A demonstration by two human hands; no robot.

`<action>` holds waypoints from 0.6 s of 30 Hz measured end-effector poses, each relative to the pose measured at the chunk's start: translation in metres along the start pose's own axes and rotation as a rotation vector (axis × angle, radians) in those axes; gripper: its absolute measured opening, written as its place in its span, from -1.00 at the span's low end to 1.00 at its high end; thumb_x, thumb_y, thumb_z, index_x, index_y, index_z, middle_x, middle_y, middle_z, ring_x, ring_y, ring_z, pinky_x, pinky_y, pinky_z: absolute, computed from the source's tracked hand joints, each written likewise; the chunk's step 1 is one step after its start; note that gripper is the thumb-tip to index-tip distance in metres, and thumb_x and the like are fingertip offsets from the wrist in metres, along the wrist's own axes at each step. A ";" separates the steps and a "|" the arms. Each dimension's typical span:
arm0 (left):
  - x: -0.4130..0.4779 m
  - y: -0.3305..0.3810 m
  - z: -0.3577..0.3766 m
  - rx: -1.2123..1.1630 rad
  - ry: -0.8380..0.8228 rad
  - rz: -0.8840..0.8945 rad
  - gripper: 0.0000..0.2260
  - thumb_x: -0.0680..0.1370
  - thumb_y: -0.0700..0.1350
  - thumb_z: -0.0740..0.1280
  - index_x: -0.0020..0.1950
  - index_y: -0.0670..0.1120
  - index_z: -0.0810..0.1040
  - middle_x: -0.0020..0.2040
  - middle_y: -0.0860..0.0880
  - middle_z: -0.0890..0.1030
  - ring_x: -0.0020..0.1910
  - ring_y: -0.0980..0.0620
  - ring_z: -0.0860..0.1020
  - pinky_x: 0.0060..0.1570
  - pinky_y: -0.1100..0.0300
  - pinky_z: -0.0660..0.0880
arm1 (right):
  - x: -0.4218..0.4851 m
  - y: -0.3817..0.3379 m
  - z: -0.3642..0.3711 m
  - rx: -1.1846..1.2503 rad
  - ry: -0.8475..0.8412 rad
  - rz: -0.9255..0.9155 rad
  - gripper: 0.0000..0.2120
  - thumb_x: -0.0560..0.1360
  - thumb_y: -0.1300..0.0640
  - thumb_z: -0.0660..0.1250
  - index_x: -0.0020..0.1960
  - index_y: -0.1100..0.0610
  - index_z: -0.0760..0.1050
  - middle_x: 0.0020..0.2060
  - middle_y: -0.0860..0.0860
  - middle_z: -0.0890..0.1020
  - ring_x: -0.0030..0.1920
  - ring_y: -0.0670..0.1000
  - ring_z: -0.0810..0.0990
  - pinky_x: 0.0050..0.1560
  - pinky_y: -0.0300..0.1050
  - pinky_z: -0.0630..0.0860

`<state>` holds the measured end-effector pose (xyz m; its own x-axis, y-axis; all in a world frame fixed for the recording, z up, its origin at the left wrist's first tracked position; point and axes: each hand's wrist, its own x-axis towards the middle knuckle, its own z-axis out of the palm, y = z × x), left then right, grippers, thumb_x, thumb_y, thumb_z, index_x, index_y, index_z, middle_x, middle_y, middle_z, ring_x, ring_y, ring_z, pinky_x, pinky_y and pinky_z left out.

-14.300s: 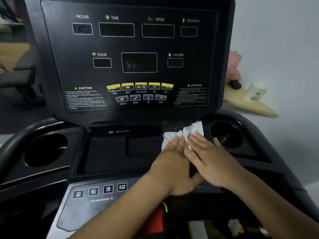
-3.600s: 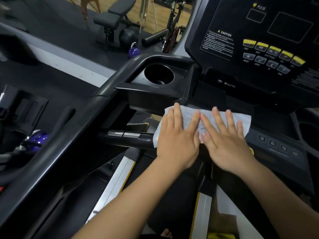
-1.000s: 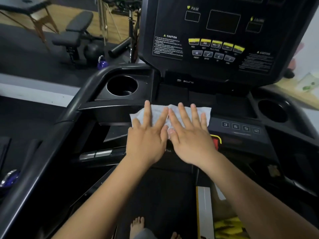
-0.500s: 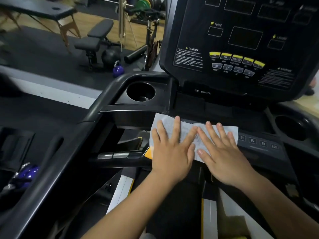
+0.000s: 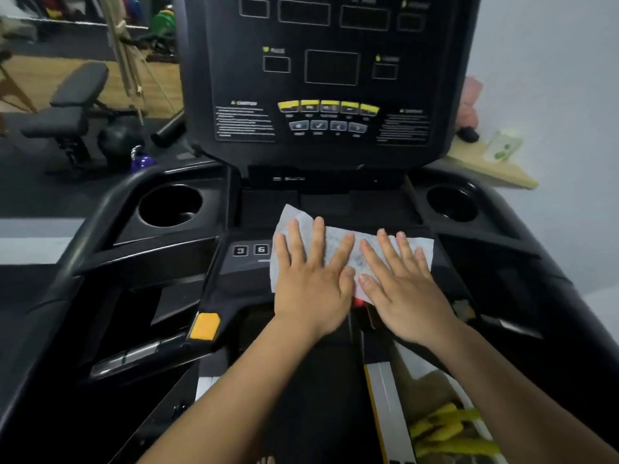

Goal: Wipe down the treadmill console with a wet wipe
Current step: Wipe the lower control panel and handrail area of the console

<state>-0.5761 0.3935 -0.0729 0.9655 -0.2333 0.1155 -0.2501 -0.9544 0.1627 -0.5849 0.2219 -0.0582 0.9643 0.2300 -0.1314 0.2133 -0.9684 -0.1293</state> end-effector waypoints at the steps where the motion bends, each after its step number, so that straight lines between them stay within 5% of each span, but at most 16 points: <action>1: 0.003 0.007 0.001 -0.004 -0.015 0.021 -0.47 0.62 0.19 -0.26 0.60 0.18 -0.22 0.61 -0.15 -0.27 0.53 -0.32 -0.36 0.47 -0.24 -0.37 | -0.004 0.008 0.002 -0.003 0.009 0.014 -0.36 0.44 -0.37 -0.48 0.48 -0.20 -0.41 0.49 -0.14 -0.43 0.46 -0.04 -0.52 0.45 0.00 -0.46; 10: 0.007 0.073 0.015 0.086 -0.057 0.214 -0.43 0.58 0.18 -0.37 0.60 0.09 -0.29 0.60 -0.20 -0.27 0.54 -0.35 -0.32 0.49 -0.27 -0.30 | -0.038 0.060 0.010 0.009 0.064 0.131 -0.29 0.41 -0.40 -0.54 0.49 -0.15 -0.39 0.49 -0.09 -0.40 0.49 0.01 -0.46 0.47 0.03 -0.36; 16: 0.041 0.084 0.011 0.103 -0.122 0.245 -0.47 0.65 0.14 -0.24 0.59 0.07 -0.34 0.58 -0.14 -0.35 0.52 -0.21 -0.42 0.50 -0.19 -0.35 | -0.016 0.067 -0.011 0.290 0.000 0.181 -0.43 0.63 -0.20 -0.16 0.57 -0.13 -0.29 0.47 -0.18 -0.47 0.56 -0.02 -0.28 0.54 0.08 0.09; 18: 0.055 0.084 0.008 0.097 -0.131 0.221 -0.47 0.66 0.13 -0.22 0.59 0.06 -0.33 0.60 -0.13 -0.32 0.54 -0.17 -0.41 0.51 -0.15 -0.36 | -0.002 0.068 -0.018 0.310 -0.008 0.167 -0.46 0.67 -0.14 -0.12 0.58 -0.11 -0.25 0.45 -0.17 -0.48 0.58 0.04 -0.19 0.53 0.07 0.10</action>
<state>-0.5432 0.2985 -0.0604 0.8909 -0.4541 0.0092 -0.4539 -0.8895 0.0523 -0.5695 0.1537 -0.0491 0.9804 0.0727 -0.1832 -0.0061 -0.9177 -0.3971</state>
